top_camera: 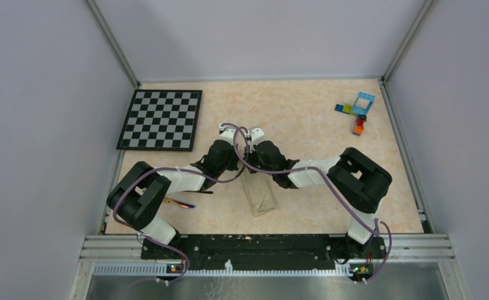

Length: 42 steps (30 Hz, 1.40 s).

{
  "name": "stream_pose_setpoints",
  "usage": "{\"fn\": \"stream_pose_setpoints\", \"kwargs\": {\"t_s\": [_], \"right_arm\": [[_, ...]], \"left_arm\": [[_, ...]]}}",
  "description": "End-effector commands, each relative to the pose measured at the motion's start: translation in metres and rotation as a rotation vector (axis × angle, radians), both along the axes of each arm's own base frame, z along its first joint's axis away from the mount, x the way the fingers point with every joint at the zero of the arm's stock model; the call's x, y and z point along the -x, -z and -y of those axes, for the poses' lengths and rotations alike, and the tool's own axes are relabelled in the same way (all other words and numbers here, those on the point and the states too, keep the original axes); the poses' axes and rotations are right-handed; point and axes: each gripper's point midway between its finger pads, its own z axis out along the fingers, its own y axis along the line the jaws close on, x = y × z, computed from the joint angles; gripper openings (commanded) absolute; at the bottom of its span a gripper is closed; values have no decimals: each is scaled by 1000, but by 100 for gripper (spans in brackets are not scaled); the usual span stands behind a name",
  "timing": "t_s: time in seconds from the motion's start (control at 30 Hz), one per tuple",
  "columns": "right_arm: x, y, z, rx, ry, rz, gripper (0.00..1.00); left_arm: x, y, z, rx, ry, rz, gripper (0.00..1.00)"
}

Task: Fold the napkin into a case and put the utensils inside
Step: Grasp the top corner of the smaller rectangle folded napkin from the folded napkin.

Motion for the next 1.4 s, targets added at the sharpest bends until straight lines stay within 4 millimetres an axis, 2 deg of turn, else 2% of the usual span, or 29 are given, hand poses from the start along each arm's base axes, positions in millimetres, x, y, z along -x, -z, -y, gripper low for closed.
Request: {"fn": "stream_pose_setpoints", "kwargs": {"t_s": [0.0, 0.2, 0.63, 0.77, 1.0, 1.17, 1.37], "right_arm": [[-4, -27, -12, -40, -16, 13, 0], [0, -24, -7, 0, -1, -69, 0], [9, 0, -2, 57, -27, -176, 0], [6, 4, -5, 61, -26, -178, 0], [-4, 10, -7, 63, 10, -179, 0], [-12, 13, -1, 83, 78, -189, 0], [-6, 23, 1, 114, 57, -210, 0]], "left_arm": [[-10, -20, 19, 38, 43, 74, 15], [-6, -22, 15, 47, 35, 78, 0], [2, -35, 20, 133, 57, 113, 0], [4, -42, 15, 154, 37, 139, 0], [8, -41, 14, 164, 39, 133, 0], [9, -43, 13, 169, 34, 138, 0], [6, -45, 8, 166, 1, 140, 0]]}}
